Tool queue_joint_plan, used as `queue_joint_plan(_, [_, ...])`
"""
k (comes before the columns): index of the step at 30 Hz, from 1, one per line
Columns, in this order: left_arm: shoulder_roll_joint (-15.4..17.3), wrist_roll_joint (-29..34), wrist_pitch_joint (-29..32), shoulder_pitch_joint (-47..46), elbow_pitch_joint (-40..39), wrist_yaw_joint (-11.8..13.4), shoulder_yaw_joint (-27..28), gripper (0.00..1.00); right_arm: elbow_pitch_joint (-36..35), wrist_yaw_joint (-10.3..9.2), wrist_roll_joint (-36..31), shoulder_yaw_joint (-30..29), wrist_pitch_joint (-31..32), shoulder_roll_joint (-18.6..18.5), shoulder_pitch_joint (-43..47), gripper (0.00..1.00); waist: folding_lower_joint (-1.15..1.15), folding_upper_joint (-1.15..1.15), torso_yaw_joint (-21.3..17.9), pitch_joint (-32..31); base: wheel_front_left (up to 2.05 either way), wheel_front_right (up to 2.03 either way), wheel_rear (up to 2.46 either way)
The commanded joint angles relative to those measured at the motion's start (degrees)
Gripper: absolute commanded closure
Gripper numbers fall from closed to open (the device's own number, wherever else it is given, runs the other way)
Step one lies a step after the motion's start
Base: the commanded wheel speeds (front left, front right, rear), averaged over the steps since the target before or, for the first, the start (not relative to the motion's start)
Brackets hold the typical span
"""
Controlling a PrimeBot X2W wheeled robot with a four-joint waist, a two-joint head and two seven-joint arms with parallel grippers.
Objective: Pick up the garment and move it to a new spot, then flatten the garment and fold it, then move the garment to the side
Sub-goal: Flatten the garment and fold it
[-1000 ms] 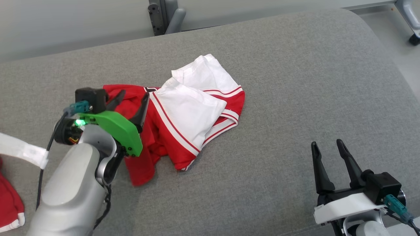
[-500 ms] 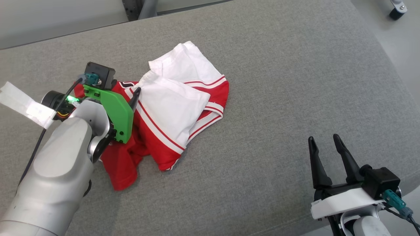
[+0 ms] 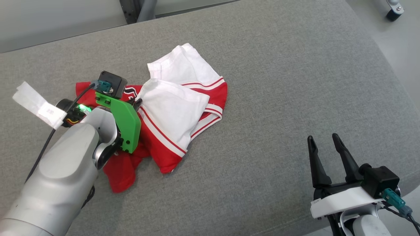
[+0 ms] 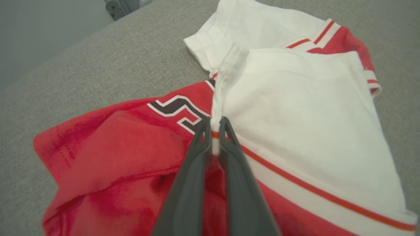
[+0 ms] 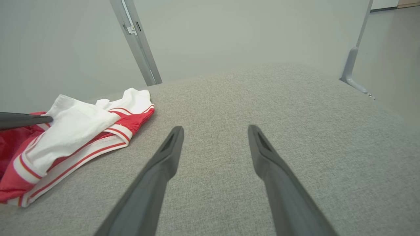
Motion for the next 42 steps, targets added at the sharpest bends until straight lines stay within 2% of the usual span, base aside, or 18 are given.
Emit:
queue_joint_plan(1, [0.64, -0.69, -0.74, -0.09, -0.33, -0.15, -0.35, 1.00, 0.08, 0.00, -0.35, -0.16, -0.18, -0.14, -0.10, 0.00, 0.00, 0.00, 0.30, -0.43, 0.00, 0.00, 0.00])
queue_joint_plan(7, [1.31, -4.71, -5.70, -3.58, -1.83, -0.13, 3.02, 1.00, -0.07, 0.00, -0.65, -0.83, -0.18, -0.15, 0.04, 0.00, 0.00, 0.00, 0.83, -1.40, 0.00, 0.00, 0.00])
queue_joint_plan(11, [2.83, -5.48, -7.69, -8.42, -5.10, 1.53, 6.34, 1.00, -0.15, 0.00, -0.23, -1.50, -0.19, -0.15, 0.80, 0.00, 0.00, 0.00, 1.25, -2.13, 0.00, 0.00, 0.00])
queue_joint_plan(16, [4.64, -4.48, -6.01, -13.14, -10.56, 3.31, 7.51, 1.00, -0.15, 0.00, 0.82, -1.65, -0.18, -0.13, 0.96, 0.00, 0.00, 0.00, 1.10, -2.58, 0.00, 0.00, 0.00])
queue_joint_plan(19, [4.37, -4.07, -4.57, -15.25, -13.94, 5.13, 7.85, 1.00, 0.02, 0.00, 1.15, -1.62, -0.19, -0.16, 0.99, 0.00, 0.00, 0.00, 0.81, -2.90, 0.00, 0.00, 0.00])
queue_joint_plan(24, [0.12, -3.82, -3.90, -14.98, -19.24, 9.79, 7.14, 1.00, -0.04, 0.01, 1.32, -2.62, -0.19, -0.15, 0.80, 0.00, 0.00, 0.00, 0.02, -3.78, 0.00, 0.00, 0.00])
queue_joint_plan(28, [-6.14, -4.75, -4.85, -9.74, -22.37, 13.51, 4.84, 1.00, -0.24, 0.00, 1.29, -3.29, -0.18, -0.13, 0.93, 0.00, 0.00, 0.00, -0.82, -4.13, 0.00, 0.00, 0.00])
queue_joint_plan(32, [-11.16, -3.76, -6.72, -4.00, -22.93, 15.55, 0.70, 1.00, -0.52, 0.00, 1.06, -3.30, -0.19, -0.14, 0.47, 0.00, 0.00, 0.00, -2.15, -3.52, 0.00, 0.00, 0.00])
queue_joint_plan(36, [-15.04, -2.03, -8.99, 1.85, -20.81, 15.92, -5.72, 1.00, -0.75, 0.00, 0.98, -3.23, -0.19, -0.13, -0.04, 0.00, 0.00, 0.00, -3.90, -1.92, 0.00, 0.00, 0.00])
queue_joint_plan(40, [-16.64, -1.51, -12.09, 4.79, -17.97, 15.80, -9.99, 1.00, -0.97, 0.00, 1.07, -2.69, -0.18, -0.14, -0.68, 0.00, 0.00, 0.00, -5.21, 0.04, 0.00, 0.00, 0.00])
queue_joint_plan(42, [-16.92, -1.92, -14.40, 6.28, -15.85, 14.82, -13.51, 1.00, -1.05, 0.00, 1.23, -1.94, -0.19, -0.13, -1.76, 0.00, 0.00, 0.00, -6.27, 1.88, 0.00, 0.00, 0.00])
